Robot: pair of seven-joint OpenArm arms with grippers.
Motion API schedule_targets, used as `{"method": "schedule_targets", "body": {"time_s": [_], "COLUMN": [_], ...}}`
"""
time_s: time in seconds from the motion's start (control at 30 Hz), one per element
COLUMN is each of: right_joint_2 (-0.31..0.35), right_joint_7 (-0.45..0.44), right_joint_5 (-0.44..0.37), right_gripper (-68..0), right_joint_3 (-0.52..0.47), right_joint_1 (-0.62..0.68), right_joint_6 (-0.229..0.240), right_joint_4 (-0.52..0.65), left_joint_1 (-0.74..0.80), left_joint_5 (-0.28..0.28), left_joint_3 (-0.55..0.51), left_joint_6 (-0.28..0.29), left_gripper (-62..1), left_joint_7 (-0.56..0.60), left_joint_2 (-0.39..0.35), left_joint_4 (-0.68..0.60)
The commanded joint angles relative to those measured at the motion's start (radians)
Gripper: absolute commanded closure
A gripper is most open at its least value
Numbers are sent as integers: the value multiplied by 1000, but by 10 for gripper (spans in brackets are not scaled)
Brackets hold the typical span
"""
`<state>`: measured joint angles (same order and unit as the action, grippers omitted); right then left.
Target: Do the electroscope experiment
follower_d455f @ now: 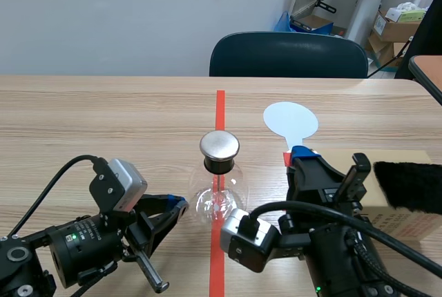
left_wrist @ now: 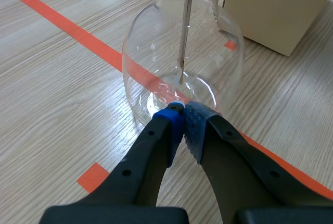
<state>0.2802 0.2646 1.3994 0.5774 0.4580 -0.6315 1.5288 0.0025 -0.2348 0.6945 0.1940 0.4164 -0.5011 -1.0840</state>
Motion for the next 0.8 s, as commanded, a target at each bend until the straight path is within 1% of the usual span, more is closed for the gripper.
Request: {"method": "schedule_targets", "body": {"time_s": [0.0, 0.77], "right_joint_2": [10, 11], "right_joint_7": [7, 11], "right_joint_5": [6, 6], "right_gripper": [-11, -11], "right_joint_3": [-6, -7], "right_joint_1": [-12, -12], "right_joint_6": [-12, -12], "right_joint_4": [18, 18], "left_joint_1": [-6, -6], "left_joint_5": [-5, -6], "left_joint_3": [2, 2], "left_joint_6": [2, 2], "left_gripper": [-42, -42], "left_joint_7": [13, 3], "left_joint_2": [5, 4], "left_joint_4": [-11, -11]}}
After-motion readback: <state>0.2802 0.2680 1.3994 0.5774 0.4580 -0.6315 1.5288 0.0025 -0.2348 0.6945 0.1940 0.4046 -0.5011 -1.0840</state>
